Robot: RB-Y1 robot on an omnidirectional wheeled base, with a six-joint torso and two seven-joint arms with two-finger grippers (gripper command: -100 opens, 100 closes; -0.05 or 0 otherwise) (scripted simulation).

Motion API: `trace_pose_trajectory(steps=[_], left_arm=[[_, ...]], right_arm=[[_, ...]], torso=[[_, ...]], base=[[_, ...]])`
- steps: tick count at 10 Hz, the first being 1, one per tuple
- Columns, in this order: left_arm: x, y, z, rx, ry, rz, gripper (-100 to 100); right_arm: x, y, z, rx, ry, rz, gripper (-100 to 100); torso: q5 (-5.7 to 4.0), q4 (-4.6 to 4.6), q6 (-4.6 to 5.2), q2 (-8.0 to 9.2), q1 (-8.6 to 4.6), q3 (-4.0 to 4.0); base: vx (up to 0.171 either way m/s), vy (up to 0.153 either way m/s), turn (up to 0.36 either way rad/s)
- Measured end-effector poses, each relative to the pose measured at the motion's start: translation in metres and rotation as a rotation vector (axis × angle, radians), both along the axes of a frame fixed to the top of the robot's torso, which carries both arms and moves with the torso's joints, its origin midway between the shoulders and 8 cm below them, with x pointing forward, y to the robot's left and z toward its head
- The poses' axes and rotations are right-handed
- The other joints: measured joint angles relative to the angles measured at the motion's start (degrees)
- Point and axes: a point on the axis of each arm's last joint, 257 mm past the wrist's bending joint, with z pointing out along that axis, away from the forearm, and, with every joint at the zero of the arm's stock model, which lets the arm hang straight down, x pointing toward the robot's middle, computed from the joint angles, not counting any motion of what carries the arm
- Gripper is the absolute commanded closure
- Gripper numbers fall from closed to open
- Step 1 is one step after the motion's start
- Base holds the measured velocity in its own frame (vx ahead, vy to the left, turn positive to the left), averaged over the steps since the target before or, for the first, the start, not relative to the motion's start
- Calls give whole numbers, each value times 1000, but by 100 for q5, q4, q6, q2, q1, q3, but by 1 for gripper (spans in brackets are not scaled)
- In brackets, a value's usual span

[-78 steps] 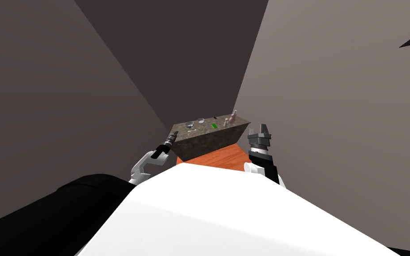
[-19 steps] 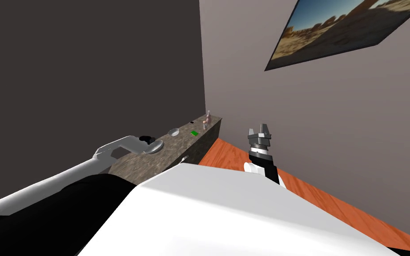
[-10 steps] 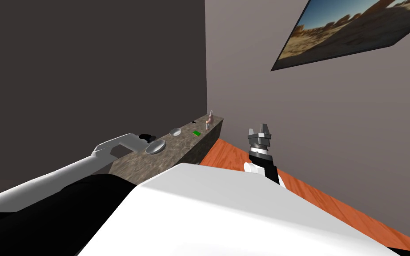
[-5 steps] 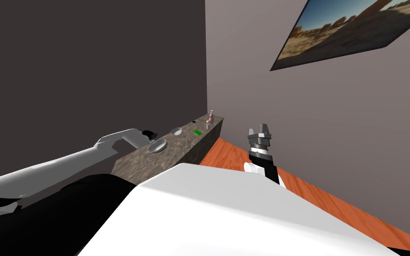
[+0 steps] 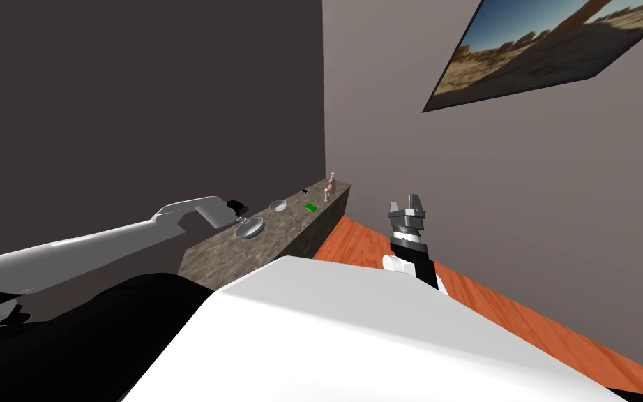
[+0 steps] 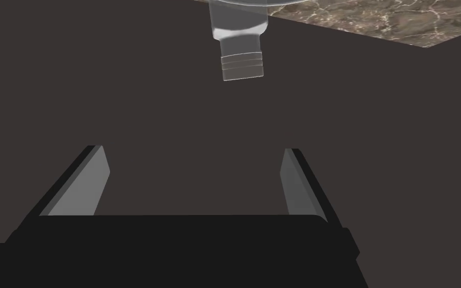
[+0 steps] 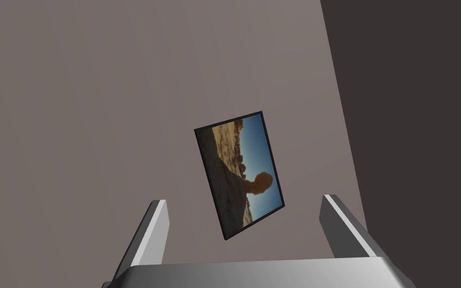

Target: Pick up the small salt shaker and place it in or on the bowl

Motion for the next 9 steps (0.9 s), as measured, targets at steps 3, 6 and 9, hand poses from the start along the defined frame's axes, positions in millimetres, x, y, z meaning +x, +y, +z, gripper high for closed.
trace_pose_trajectory(steps=[3, 6, 9], left_arm=[[6, -6, 11, 5, 4, 8, -100], [6, -6, 12, 5, 3, 10, 0], [6, -6, 12, 5, 3, 10, 0]], right_arm=[[0, 0, 0, 0, 0, 0, 0], [0, 0, 0, 0, 0, 0, 0], [0, 0, 0, 0, 0, 0, 0]], torso=[[0, 0, 0, -1, -2, 0], [0, -2, -1, -9, -7, -5], [-1, -2, -1, -10, -7, -6]], base=[[-21, 15, -6], [0, 0, 0], [0, 0, 0]])
